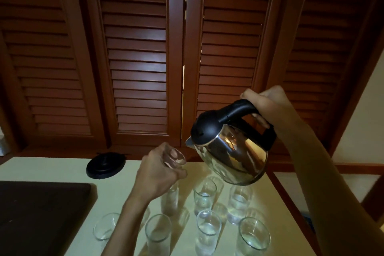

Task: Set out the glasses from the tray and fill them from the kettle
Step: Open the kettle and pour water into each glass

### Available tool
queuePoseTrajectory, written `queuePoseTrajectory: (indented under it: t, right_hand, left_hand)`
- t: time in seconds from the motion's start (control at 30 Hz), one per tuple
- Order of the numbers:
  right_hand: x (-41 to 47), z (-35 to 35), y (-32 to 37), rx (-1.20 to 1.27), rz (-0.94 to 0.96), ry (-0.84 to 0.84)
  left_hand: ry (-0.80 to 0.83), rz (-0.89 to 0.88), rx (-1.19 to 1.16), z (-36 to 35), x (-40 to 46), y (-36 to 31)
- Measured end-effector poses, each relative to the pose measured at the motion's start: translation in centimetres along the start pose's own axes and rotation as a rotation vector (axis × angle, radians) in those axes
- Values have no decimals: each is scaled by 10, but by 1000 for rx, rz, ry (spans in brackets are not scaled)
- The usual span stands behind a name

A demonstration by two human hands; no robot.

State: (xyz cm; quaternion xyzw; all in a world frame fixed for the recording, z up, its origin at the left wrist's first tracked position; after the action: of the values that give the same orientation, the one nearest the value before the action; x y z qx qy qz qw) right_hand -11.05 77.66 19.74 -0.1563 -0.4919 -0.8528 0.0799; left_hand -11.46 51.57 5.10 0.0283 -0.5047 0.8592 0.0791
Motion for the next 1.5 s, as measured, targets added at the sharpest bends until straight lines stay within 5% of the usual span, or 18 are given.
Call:
queuePoseTrajectory:
  t: [0.6, 1.5]
  right_hand:
    - [28, -25, 65, -331, 88, 221]
    - [35, -17, 109, -449, 99, 216]
  left_hand:
    - [29, 68, -46, -16, 10, 9]
    - [4, 85, -150, -1, 5, 21]
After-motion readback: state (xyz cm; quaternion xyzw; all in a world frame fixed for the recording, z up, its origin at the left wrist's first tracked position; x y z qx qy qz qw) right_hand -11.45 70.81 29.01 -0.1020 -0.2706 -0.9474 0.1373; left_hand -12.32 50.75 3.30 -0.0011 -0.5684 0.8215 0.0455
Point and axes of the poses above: each hand's wrist, its own x-axis towards the middle knuckle, its own z-axis out of the back of the hand, y = z × x, the point moved 5 cm from there along x, towards the middle knuckle, and after that the axes turned 10 degrees about y, right-handed, at the moved point
